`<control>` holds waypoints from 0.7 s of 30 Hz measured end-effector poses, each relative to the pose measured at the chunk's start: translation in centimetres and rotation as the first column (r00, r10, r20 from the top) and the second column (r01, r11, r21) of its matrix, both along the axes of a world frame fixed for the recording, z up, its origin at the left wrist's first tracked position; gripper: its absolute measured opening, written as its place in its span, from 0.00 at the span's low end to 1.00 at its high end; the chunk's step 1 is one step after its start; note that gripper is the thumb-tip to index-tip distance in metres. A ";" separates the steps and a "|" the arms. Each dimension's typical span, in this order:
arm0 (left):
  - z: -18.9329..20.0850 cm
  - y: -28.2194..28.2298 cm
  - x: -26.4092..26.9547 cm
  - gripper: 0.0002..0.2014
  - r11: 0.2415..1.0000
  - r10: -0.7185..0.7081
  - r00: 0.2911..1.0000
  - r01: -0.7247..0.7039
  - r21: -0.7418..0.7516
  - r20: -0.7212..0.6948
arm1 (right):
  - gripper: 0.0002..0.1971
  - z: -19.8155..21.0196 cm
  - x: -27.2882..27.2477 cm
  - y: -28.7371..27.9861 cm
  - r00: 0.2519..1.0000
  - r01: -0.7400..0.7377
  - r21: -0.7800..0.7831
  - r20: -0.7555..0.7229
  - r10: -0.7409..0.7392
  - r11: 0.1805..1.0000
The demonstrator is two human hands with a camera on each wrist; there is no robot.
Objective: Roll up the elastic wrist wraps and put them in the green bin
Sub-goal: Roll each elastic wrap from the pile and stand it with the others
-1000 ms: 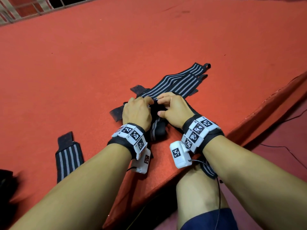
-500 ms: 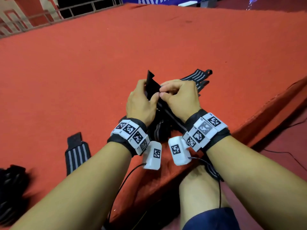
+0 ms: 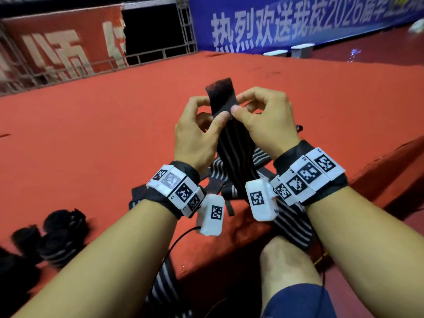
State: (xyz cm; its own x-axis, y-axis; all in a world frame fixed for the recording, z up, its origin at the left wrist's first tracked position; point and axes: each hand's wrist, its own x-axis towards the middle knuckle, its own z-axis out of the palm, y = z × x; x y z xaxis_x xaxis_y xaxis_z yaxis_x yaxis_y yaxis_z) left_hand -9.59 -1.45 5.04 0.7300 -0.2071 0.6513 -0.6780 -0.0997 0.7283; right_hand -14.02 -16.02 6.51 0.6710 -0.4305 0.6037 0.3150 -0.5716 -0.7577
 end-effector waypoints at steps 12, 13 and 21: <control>6.3 10.4 -6.5 0.08 0.978 0.196 0.950 -0.171 -0.119 0.243 | 0.06 6.8 -5.2 9.0 0.954 -0.255 -0.159 0.119 0.275 0.954; 6.7 11.1 -6.9 0.08 0.977 0.202 0.948 -0.179 -0.115 0.247 | 0.06 7.1 -5.4 9.6 0.947 -0.272 -0.168 0.127 0.294 0.948; 7.2 15.6 -8.1 0.06 0.964 0.264 0.944 -0.263 -0.034 0.200 | 0.08 6.4 -4.7 13.4 0.897 -0.412 -0.129 0.118 0.426 0.902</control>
